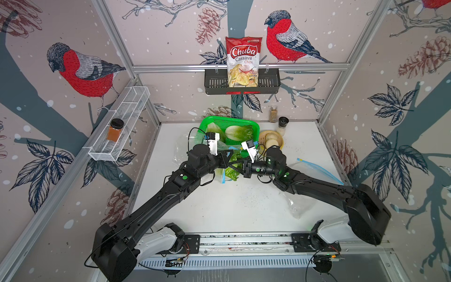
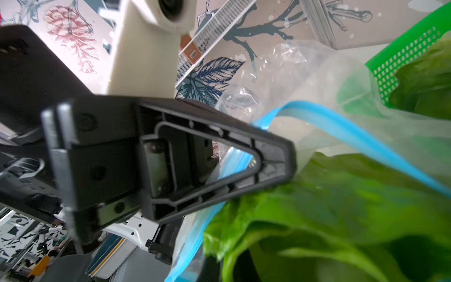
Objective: Put the chinese cabbages into a zipper bag and zip it
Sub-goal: Place the Chinese cabbage in the zipper food storage bag, then adjust the zipper food storage bag at the center of the board.
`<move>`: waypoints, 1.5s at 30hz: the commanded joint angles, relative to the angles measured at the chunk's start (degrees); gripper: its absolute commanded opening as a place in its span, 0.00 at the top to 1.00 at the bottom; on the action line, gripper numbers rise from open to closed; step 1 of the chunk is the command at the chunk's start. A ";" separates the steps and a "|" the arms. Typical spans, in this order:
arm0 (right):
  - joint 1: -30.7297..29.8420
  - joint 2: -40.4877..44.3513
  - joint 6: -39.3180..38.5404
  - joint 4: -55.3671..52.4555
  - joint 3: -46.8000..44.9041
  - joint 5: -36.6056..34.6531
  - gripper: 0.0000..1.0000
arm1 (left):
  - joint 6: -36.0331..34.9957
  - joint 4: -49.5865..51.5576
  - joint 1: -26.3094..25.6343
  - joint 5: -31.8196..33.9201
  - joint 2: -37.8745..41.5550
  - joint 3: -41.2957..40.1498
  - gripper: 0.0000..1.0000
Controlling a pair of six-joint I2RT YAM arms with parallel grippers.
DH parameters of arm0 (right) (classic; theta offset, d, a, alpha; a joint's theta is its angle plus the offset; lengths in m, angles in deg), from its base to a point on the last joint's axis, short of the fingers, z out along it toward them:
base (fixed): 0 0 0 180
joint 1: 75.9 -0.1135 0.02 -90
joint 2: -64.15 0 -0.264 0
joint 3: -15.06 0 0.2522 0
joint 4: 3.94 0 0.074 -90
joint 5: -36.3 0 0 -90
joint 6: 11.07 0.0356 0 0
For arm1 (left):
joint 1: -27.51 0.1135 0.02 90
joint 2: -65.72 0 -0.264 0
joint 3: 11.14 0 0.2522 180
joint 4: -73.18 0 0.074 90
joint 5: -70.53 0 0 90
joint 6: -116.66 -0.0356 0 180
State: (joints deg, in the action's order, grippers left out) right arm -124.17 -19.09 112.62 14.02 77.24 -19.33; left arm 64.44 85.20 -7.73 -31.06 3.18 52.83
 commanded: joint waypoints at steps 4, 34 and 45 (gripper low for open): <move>0.47 0.83 -2.71 -2.73 1.73 -1.05 0.60 | 5.15 -6.29 -0.16 3.84 2.91 -1.90 1.00; 1.43 -1.48 -1.88 -47.06 15.91 -24.57 0.48 | 2.01 -5.78 0.09 12.80 3.24 -4.25 1.00; -5.06 -2.53 -6.95 -48.76 26.96 -26.67 0.95 | -4.42 3.88 0.18 19.46 5.12 -0.02 1.00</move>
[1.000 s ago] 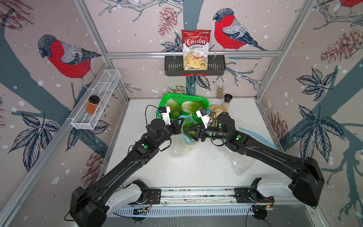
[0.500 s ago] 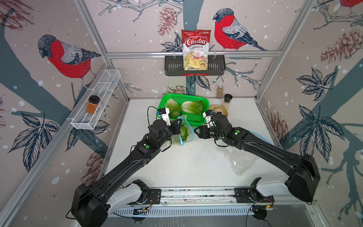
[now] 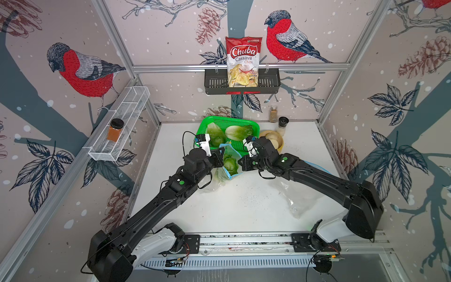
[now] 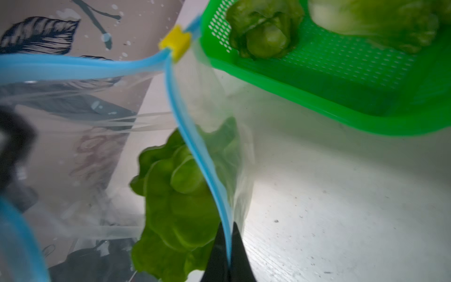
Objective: Put the chinese cabbages into a zipper bag and zip it
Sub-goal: Adjust the zipper food storage bag at the center of the board.
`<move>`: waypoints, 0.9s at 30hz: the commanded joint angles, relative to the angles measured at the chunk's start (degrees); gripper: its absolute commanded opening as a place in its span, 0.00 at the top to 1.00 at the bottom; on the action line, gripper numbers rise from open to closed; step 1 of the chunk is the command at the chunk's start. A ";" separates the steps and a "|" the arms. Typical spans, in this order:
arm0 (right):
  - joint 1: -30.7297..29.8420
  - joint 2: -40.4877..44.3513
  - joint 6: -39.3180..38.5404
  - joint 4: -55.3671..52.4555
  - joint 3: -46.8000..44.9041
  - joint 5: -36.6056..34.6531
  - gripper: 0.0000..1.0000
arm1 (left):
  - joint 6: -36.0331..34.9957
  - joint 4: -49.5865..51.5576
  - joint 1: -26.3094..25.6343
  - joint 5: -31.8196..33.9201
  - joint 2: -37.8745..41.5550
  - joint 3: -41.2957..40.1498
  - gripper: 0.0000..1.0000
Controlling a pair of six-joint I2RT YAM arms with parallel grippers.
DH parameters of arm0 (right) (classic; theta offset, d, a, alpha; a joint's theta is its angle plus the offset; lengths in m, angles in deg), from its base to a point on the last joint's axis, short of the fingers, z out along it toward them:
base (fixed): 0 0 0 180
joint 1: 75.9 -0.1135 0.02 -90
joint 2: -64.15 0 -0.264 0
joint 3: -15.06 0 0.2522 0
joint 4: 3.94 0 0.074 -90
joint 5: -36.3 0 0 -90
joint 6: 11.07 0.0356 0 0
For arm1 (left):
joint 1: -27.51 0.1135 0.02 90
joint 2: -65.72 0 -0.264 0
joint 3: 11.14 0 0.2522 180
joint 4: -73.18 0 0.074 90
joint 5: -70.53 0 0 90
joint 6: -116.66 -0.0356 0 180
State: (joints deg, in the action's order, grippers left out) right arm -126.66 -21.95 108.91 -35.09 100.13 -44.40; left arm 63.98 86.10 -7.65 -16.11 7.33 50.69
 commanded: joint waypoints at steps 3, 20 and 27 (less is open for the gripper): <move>-4.98 1.07 -3.26 1.78 7.39 -1.95 0.95 | -6.92 8.17 0.17 9.57 2.72 4.74 1.00; -6.25 -8.21 -6.41 12.39 18.62 6.74 0.89 | -15.18 23.34 7.36 13.41 3.64 17.23 1.00; -1.96 -13.31 -1.35 13.37 18.74 6.15 0.87 | -15.16 26.14 7.65 11.99 0.27 15.69 1.00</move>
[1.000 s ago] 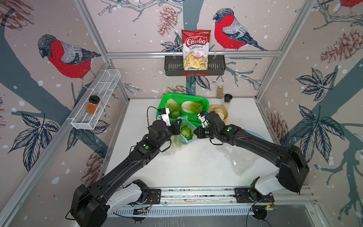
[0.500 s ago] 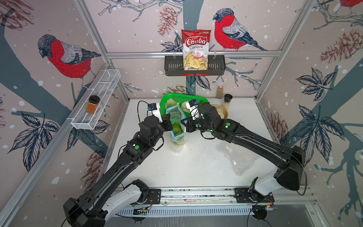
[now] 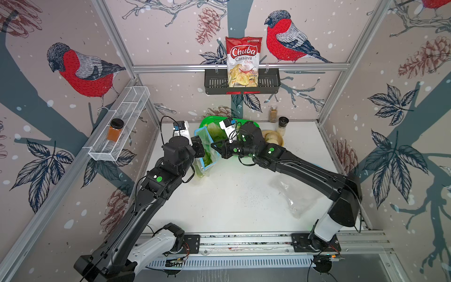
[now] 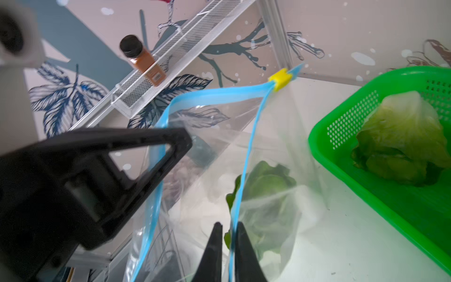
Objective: Put the chinese cabbages into a zipper bag and zip it
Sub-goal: Adjust the zipper food storage bag at the center of the board.
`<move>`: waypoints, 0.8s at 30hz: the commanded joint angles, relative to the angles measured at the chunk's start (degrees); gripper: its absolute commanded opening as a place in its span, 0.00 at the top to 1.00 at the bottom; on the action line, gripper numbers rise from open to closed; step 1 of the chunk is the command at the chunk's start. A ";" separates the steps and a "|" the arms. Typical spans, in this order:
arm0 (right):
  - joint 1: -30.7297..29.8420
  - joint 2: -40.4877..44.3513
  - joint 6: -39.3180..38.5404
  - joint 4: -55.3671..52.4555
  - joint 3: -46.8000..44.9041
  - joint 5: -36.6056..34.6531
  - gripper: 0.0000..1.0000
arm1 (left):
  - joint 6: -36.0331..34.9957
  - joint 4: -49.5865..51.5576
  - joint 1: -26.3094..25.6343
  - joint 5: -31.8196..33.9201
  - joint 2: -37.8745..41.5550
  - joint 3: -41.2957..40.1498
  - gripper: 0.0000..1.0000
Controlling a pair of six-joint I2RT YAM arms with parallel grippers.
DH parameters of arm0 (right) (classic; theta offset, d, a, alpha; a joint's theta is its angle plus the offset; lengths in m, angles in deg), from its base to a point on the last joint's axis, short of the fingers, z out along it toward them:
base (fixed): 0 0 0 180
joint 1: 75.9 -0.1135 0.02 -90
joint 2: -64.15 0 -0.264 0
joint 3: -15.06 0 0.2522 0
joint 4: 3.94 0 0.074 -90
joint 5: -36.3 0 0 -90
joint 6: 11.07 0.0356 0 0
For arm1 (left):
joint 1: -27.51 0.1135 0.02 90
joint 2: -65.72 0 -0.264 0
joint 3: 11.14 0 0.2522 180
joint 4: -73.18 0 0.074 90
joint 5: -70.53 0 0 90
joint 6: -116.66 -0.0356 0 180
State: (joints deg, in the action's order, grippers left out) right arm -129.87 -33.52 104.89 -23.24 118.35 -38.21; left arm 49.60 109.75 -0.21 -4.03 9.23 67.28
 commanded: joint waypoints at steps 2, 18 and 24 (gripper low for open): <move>1.95 -3.02 2.78 0.81 0.40 1.26 0.87 | -0.57 2.56 0.22 -2.01 -3.71 -1.65 1.00; 8.80 0.97 -0.43 -3.28 -5.59 -8.15 0.41 | -0.63 -0.34 0.22 -5.31 -8.17 -1.88 1.00; 18.11 -2.97 -0.03 -3.29 -6.74 -8.49 0.29 | -1.88 -2.78 0.22 -4.64 -6.38 -3.93 1.00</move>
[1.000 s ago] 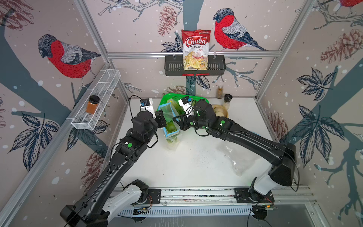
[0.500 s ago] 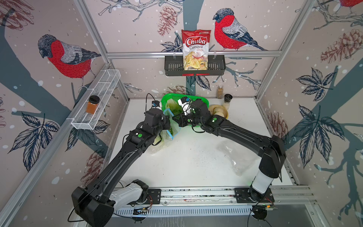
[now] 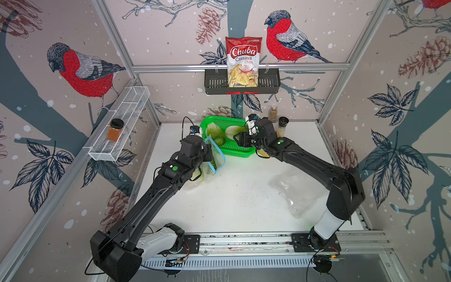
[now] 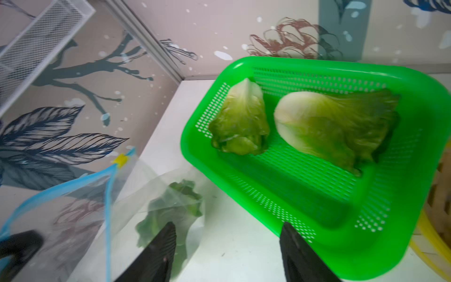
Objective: Put the chinese cabbages into a zipper bag and zip it
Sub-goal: Adjust the zipper food storage bag at the center of the board, then pick up the Chinese cabbage from the basket.
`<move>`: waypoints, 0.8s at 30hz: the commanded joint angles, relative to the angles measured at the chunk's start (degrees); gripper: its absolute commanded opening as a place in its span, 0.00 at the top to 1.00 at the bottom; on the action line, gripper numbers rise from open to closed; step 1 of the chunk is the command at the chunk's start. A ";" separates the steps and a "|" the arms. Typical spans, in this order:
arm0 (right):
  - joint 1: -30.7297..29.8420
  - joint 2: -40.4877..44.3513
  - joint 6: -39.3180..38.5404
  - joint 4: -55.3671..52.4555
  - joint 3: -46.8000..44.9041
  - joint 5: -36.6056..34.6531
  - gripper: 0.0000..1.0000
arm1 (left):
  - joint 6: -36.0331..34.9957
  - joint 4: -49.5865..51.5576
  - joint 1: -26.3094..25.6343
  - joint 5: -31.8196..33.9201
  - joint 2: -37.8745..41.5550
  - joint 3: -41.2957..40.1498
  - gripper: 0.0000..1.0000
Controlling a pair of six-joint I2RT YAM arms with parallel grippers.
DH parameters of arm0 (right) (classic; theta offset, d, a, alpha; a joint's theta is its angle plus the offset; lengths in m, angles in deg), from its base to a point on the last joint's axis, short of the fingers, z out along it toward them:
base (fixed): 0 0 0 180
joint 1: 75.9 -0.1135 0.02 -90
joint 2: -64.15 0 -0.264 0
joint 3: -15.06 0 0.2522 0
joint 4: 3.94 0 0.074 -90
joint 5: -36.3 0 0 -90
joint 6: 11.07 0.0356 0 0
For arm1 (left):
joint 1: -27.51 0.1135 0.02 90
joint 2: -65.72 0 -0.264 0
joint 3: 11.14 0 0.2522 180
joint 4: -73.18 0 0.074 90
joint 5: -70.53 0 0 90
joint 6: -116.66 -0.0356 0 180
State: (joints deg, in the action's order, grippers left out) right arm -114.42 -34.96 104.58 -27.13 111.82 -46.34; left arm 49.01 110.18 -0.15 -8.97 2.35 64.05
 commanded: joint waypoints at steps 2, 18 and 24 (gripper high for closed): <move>5.98 -4.33 1.53 1.08 0.54 1.17 0.24 | -1.59 -3.92 0.15 0.31 0.69 -1.27 1.00; 11.83 -28.03 2.87 -5.32 21.07 5.76 0.11 | -1.33 -10.70 0.15 -1.64 1.59 -6.15 1.00; 11.23 -32.87 3.98 -7.97 26.25 4.80 0.11 | -1.54 -10.88 0.15 -1.54 1.41 -6.15 1.00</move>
State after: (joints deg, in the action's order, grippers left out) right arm -103.27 -65.69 106.68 -29.78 136.67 -41.12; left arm 47.70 102.21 -0.15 -10.39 3.84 57.95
